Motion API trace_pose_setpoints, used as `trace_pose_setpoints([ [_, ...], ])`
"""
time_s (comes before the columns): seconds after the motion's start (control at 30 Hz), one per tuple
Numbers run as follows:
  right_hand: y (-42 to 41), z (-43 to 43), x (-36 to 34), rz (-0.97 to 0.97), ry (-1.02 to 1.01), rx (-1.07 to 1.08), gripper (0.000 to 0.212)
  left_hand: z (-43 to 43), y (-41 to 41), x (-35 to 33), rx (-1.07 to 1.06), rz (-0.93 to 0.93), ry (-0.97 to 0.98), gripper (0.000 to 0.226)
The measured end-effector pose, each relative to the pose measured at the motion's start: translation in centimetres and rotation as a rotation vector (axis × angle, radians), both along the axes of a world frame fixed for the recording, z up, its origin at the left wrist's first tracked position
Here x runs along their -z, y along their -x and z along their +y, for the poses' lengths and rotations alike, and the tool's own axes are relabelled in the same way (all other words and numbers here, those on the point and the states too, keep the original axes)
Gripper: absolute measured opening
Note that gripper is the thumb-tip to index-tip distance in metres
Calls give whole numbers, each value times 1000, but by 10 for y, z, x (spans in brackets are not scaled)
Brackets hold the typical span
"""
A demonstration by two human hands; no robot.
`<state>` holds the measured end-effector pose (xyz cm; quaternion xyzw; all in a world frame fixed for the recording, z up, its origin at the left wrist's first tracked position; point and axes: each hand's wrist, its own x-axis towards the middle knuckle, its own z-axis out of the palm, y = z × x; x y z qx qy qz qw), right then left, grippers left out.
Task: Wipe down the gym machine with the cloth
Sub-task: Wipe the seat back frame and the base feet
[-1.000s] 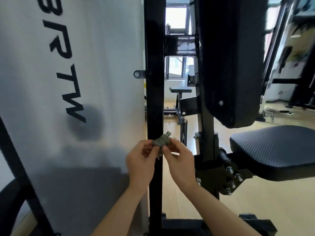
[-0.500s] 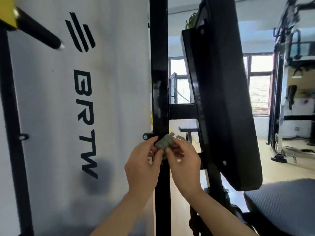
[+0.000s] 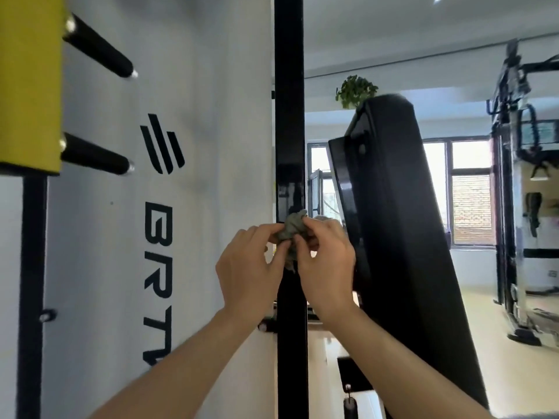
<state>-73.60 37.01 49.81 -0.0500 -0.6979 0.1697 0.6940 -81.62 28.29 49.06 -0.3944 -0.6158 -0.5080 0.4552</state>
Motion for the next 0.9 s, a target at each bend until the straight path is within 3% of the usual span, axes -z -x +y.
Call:
trace_pose_setpoints([
  [0.4, 25, -2, -91, 207, 52, -55, 34, 13, 9, -101, 34, 79, -107, 23],
  [0.9, 14, -16, -224, 131, 276, -64, 29, 5, -2, -234, 182, -85, -26, 21],
])
